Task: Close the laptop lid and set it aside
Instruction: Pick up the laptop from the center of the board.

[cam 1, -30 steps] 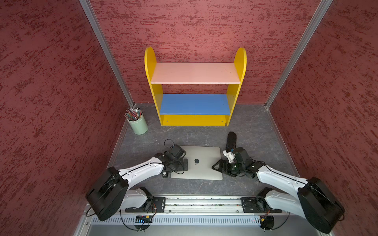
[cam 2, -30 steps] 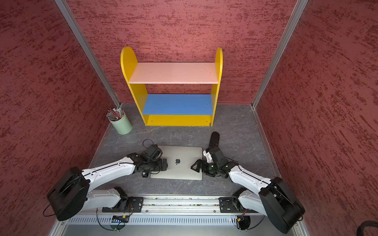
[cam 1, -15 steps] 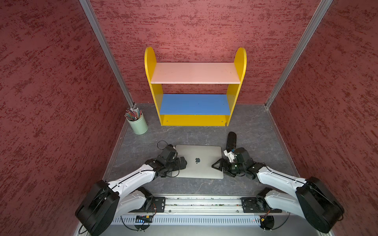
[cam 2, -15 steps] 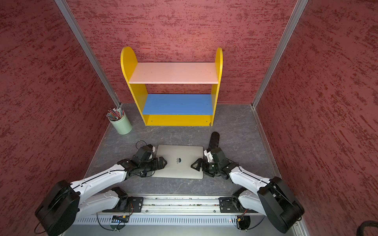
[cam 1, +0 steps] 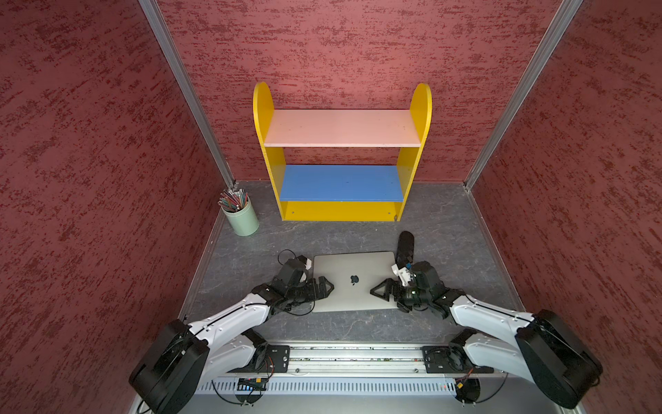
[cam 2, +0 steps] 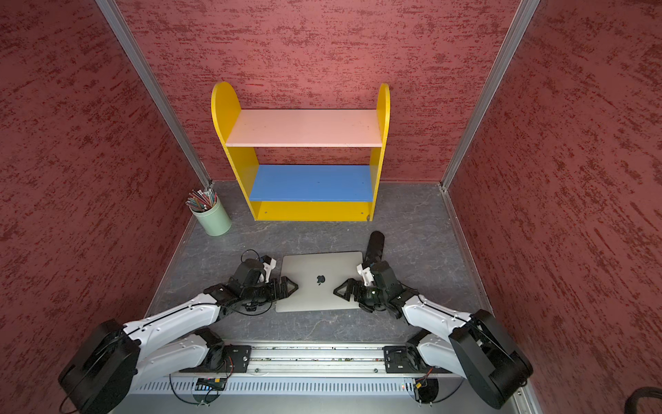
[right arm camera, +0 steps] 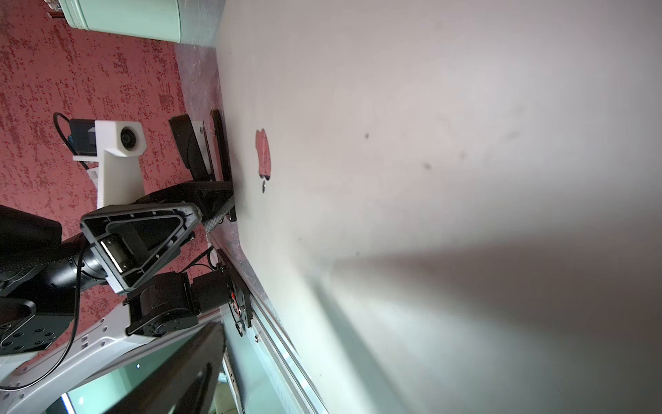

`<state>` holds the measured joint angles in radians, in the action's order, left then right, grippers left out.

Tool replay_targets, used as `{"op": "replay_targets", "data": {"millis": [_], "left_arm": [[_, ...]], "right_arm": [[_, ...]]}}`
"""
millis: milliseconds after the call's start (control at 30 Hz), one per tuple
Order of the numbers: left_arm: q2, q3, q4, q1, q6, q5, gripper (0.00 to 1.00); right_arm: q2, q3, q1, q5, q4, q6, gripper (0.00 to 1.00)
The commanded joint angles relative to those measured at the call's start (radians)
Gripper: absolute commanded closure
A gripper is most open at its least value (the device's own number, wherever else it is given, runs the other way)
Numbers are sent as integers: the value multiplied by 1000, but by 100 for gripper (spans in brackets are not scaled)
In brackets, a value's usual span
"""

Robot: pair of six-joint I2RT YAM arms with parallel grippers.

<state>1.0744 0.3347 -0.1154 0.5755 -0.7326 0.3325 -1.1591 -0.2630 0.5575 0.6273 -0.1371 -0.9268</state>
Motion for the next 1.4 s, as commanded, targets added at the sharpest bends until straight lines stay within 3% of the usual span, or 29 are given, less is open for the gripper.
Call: {"op": "replay_targets", "data": {"millis": [0,267,333,1367], "left_arm": [[-14,-22,63,-6,-28,120,0],[-6,-46,114,-28,-47,152,0],[-6,-50,122,-29,-52,155,0],[-94,-99,246,-79,-141,246,0]], "right_arm": [[34,-2,8,49,-59,0,6],[85,5,7,49,-58,-9,16],[106,9,5,52,-63,-13,23],[426,33,5,-14,-51,-117,78]]}}
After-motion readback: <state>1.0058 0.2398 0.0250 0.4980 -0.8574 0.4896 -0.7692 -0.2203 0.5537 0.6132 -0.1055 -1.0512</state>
